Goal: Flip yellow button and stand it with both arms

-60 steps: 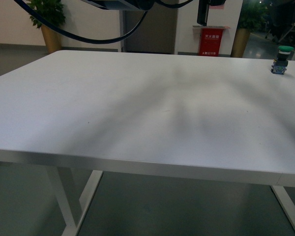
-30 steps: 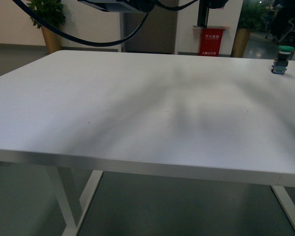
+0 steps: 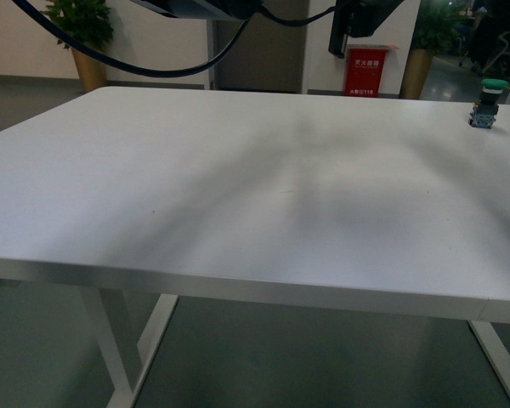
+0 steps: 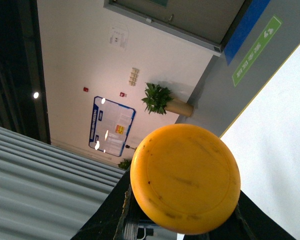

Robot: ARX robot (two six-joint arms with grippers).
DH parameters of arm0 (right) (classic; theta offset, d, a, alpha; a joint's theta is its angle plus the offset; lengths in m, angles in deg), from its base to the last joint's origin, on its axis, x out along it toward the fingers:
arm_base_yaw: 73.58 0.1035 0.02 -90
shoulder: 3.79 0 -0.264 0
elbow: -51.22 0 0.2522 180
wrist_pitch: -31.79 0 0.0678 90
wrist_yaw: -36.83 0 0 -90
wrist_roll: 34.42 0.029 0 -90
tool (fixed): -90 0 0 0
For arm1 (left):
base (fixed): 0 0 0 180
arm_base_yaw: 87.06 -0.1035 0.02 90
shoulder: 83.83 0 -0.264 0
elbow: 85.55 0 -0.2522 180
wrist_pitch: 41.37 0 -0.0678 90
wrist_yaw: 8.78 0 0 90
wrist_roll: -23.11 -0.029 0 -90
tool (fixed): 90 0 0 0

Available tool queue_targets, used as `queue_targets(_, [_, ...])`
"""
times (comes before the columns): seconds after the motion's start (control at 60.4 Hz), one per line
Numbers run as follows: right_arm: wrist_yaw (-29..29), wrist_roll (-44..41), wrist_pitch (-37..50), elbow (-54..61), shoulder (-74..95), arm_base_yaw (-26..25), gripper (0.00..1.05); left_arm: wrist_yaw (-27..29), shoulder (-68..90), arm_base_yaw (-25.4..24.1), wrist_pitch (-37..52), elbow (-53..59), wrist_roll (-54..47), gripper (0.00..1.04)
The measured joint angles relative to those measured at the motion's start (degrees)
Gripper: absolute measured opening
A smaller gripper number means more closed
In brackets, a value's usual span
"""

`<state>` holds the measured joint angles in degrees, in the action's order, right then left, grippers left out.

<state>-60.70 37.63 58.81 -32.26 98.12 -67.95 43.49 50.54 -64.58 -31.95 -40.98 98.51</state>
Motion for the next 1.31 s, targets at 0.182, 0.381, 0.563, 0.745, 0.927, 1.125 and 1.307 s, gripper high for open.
queue_targets(0.182, [0.22,-1.09,-0.02,0.37,-0.02,-0.26,0.3,3.37,-12.33,-3.34,-13.62,11.02,-18.01,0.99])
queue_targets(0.381, [0.13,-1.62,-0.02,0.76,-0.42,-0.74,0.3,20.33,-33.33,-5.79,-21.77,33.94,-52.04,0.99])
queue_targets(0.563, [-0.09,-2.03,-0.04,0.92,-0.9,-1.07,0.3,28.96,-50.56,-10.16,-21.29,58.49,-80.54,0.99])
queue_targets(0.745, [-0.26,-2.43,-0.42,0.92,-0.9,-1.16,0.3,32.26,-61.09,-14.34,-24.09,72.15,-95.3,0.99])
queue_targets(0.927, [-0.5,-2.45,-0.44,0.92,-0.9,-1.03,0.3,39.04,-68.46,-15.3,-14.49,81.31,-95.32,0.9])
queue_targets(1.125, [-0.57,-2.62,-0.57,0.92,-1.01,-1.38,0.3,43.3,-75.19,-17.07,13.0,99.03,-79.23,0.56])
queue_targets(1.307, [-1.11,-3.17,-1.66,0.92,-1.86,-1.81,0.3,38.86,-81.7,-19.8,14.49,107.36,-76.22,0.17])
